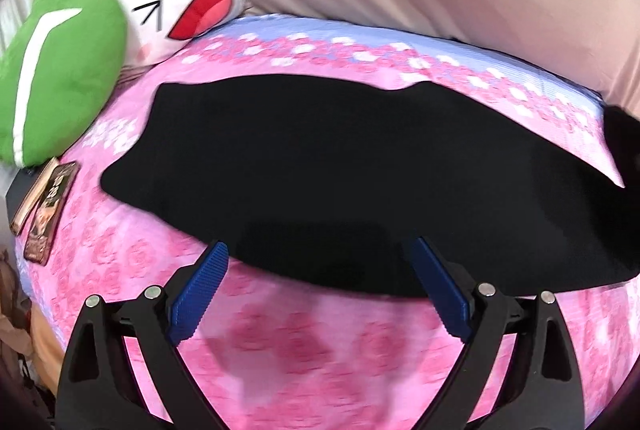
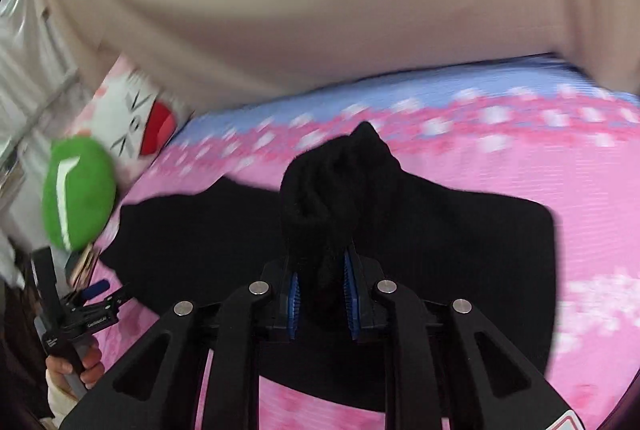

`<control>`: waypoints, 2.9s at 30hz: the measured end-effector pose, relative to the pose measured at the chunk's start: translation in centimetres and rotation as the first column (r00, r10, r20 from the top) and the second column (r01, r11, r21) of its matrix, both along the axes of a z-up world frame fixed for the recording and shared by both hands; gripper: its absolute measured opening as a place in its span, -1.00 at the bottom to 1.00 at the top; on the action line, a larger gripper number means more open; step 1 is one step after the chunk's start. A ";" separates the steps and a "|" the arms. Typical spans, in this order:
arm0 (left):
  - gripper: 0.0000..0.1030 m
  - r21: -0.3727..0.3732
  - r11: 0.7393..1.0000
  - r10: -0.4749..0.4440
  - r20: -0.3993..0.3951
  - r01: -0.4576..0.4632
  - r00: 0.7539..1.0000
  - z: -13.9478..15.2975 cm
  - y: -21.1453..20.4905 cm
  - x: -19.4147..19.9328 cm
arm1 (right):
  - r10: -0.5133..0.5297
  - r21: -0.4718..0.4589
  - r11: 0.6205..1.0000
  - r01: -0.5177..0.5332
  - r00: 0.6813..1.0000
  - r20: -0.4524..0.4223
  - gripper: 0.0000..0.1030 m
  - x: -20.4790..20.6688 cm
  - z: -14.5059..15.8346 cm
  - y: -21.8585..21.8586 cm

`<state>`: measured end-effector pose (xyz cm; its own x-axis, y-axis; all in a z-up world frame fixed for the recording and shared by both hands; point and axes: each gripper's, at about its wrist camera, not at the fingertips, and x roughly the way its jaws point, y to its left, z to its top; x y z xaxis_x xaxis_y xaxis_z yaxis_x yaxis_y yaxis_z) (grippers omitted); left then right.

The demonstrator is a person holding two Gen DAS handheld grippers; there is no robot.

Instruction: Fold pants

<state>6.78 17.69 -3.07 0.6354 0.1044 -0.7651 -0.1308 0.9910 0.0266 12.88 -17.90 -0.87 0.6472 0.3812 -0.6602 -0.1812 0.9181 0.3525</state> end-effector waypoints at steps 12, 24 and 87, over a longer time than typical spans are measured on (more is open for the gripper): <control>0.77 -0.023 1.000 0.019 -0.003 -0.019 1.000 -1.1 3.8 -1.0 | 0.037 -0.152 0.988 -0.032 0.999 0.031 0.30 -2.5 -0.7 4.9; 0.77 -0.064 0.997 -0.039 0.004 0.039 0.999 -0.7 -0.1 -0.6 | -0.289 0.039 0.952 0.302 0.937 -0.197 0.61 -3.4 -6.1 -11.5; 0.34 -0.244 0.955 0.172 -0.013 -0.170 0.985 -3.7 4.6 3.9 | -0.287 -0.233 0.928 0.292 0.956 0.056 0.42 -9.3 -0.1 -2.2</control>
